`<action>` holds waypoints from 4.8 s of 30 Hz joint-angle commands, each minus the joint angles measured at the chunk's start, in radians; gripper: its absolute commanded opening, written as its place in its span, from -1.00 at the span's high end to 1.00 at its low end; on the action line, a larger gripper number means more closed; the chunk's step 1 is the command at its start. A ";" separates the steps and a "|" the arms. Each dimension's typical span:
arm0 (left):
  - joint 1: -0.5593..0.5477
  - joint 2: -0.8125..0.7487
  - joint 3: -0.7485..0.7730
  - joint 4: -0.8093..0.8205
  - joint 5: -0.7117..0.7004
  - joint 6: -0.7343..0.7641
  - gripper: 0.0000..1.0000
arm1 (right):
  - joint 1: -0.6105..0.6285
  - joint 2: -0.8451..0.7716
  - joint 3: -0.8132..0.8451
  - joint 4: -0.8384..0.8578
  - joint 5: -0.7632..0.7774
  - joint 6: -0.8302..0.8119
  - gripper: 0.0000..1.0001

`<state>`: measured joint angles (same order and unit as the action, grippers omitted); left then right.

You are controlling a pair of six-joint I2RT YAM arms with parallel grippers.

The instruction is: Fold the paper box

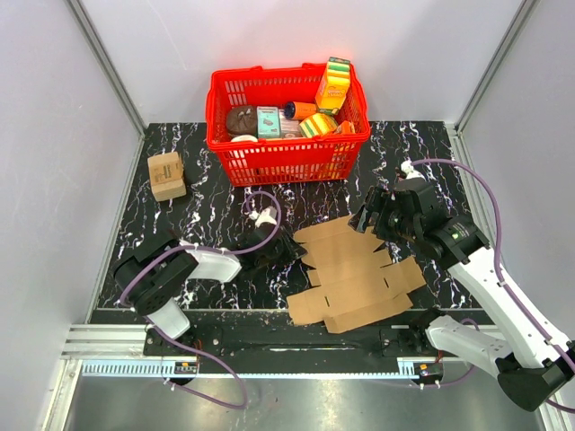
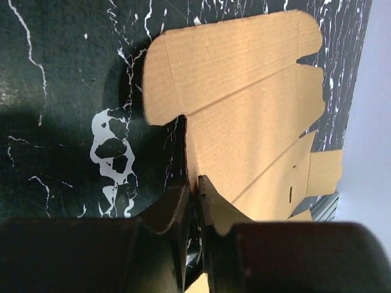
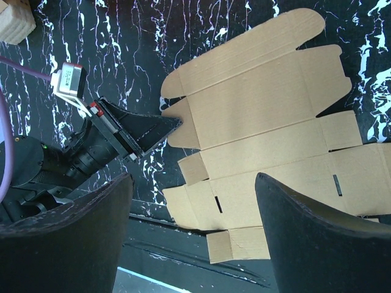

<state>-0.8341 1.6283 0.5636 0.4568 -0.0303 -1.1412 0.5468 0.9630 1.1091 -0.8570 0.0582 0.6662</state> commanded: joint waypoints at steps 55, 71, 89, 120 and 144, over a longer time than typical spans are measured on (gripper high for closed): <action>0.124 -0.547 -0.160 -0.290 -0.312 -0.068 1.00 | -0.008 -0.041 -0.696 0.444 -0.241 0.641 -0.63; 0.124 -0.527 -0.166 -0.264 -0.296 -0.069 1.00 | -0.008 0.042 -0.818 0.668 -0.242 0.736 -0.33; 0.122 -0.559 -0.234 -0.179 -0.275 -0.068 0.90 | -0.008 0.010 -0.856 0.771 -0.199 0.734 0.53; 0.124 -0.864 0.082 -0.615 -0.189 0.269 -0.59 | -0.008 0.076 -0.165 0.006 -0.122 -0.129 1.00; 0.340 -0.550 0.509 -0.537 0.552 1.051 -0.85 | -0.008 0.370 0.195 -0.247 -0.543 -0.617 1.00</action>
<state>-0.5209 1.0126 1.0161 -0.1165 0.3107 -0.2325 0.5404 1.2907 1.2503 -1.0504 -0.4381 0.1349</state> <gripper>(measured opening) 0.926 0.028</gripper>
